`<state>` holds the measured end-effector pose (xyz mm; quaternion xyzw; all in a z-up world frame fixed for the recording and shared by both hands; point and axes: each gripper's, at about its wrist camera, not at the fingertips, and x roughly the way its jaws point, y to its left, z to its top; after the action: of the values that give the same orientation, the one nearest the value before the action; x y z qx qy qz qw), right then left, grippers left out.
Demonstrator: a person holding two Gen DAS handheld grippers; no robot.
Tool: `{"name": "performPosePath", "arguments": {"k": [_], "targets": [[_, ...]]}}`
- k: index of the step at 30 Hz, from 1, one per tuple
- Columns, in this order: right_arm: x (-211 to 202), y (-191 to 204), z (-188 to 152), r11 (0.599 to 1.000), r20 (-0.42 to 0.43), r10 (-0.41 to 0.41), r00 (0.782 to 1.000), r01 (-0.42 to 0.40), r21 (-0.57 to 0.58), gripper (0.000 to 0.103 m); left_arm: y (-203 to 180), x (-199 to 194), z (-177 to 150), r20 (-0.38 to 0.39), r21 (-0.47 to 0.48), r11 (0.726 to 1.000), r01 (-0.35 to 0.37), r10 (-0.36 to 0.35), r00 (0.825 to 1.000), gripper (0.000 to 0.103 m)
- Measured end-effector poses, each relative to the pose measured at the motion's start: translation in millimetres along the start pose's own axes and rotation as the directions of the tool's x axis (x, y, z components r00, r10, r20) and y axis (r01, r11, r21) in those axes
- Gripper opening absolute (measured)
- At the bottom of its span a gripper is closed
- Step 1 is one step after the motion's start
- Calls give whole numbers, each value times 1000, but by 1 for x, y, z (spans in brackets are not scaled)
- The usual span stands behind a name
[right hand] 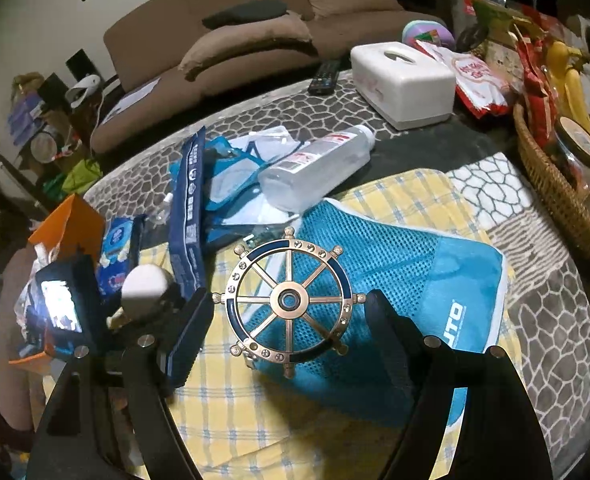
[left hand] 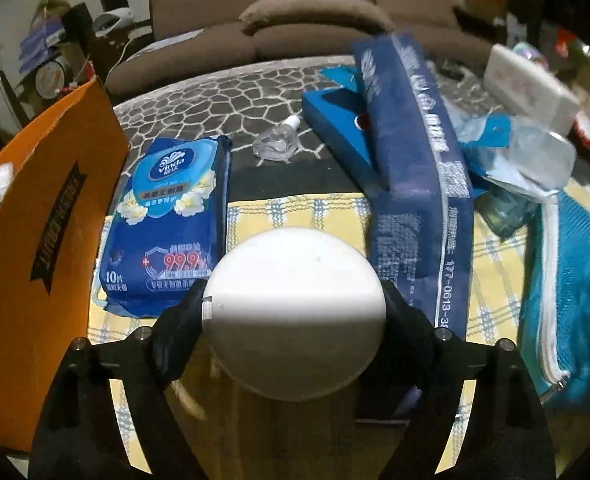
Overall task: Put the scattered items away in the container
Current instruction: 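Grasp the white round puck with the left tool while the right tool holds the wheel, then carry the puck in the left tool and wheel in the right tool over the box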
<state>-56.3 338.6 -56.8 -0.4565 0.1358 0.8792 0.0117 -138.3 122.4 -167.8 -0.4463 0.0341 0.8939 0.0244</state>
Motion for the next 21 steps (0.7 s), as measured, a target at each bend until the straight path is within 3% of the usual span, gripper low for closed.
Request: {"name": "performPosePath", "arguments": {"k": [7,15,21], "targets": [[-6,-7,2,999,21,0,1000,-1,34,79,18,-29,1,-24,-89,993,81,-84,996,80],[-25,3,2,996,67,67,995,-71,56,79,43,-125,10,37,-143,975,172,-169,985,80],[-29,40,-10,991,74,135,988,-136,0,79,94,-203,12,149,-114,991,74,-57,987,80]]}}
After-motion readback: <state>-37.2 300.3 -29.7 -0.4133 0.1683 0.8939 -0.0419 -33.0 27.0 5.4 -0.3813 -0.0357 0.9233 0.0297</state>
